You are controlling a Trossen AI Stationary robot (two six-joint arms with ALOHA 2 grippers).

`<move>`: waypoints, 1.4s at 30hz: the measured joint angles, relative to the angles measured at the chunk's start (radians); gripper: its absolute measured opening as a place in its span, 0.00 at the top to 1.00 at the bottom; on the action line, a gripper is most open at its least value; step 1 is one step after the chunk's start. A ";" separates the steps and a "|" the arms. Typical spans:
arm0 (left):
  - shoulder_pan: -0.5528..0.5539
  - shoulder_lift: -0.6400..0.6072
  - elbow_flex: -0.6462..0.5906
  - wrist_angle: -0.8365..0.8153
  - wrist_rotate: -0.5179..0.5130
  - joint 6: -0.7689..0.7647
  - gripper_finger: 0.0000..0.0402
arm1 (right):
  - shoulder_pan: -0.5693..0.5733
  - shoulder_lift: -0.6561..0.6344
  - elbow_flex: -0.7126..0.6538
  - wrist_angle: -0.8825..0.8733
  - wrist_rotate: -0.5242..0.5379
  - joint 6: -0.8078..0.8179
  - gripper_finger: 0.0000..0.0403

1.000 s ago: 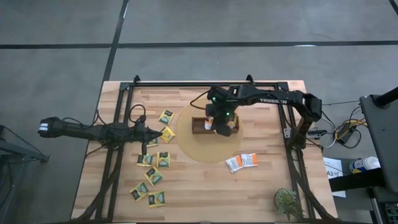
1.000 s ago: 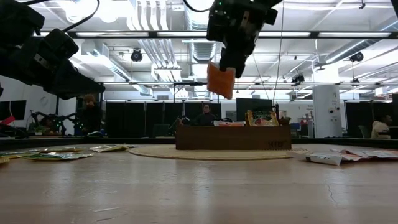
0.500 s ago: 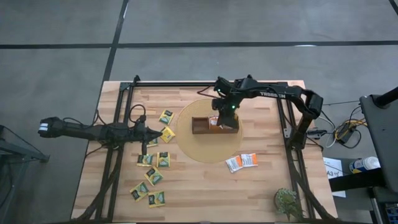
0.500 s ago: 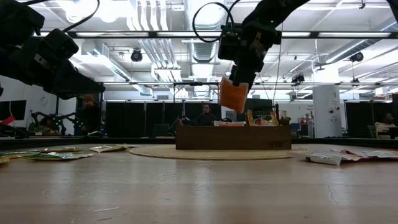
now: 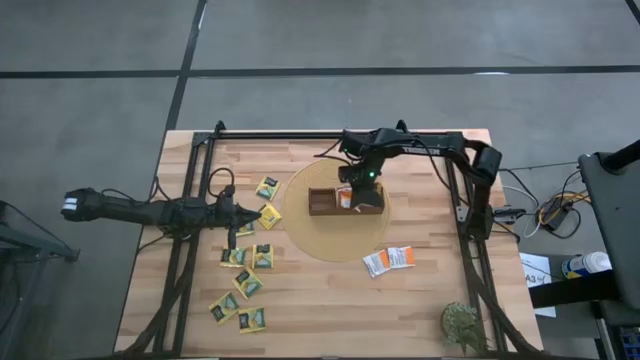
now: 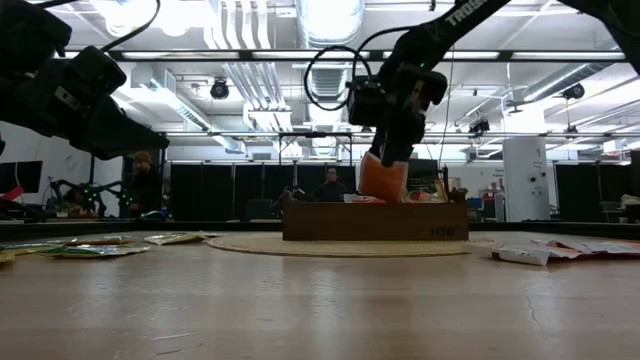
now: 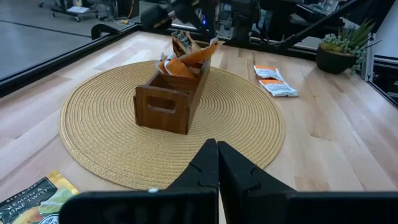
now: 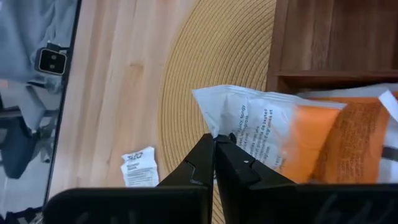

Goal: Pick & Place Tea
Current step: Put the white tea bag into the middle section of the wooden organizer

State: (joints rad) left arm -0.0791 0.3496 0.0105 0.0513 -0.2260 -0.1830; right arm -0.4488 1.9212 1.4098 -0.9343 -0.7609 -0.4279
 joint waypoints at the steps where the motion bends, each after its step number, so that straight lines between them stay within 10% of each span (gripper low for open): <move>1: 0.000 0.000 0.000 0.000 0.000 0.000 1.00 | -0.002 0.012 0.008 -0.008 -0.001 -0.003 0.98; 42: 0.000 0.000 0.000 0.000 0.000 0.000 1.00 | 0.004 0.138 0.137 -0.126 -0.026 -0.028 0.98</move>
State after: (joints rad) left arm -0.0792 0.3496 0.0105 0.0513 -0.2259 -0.1832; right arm -0.4444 2.0590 1.5463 -1.0602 -0.7868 -0.4561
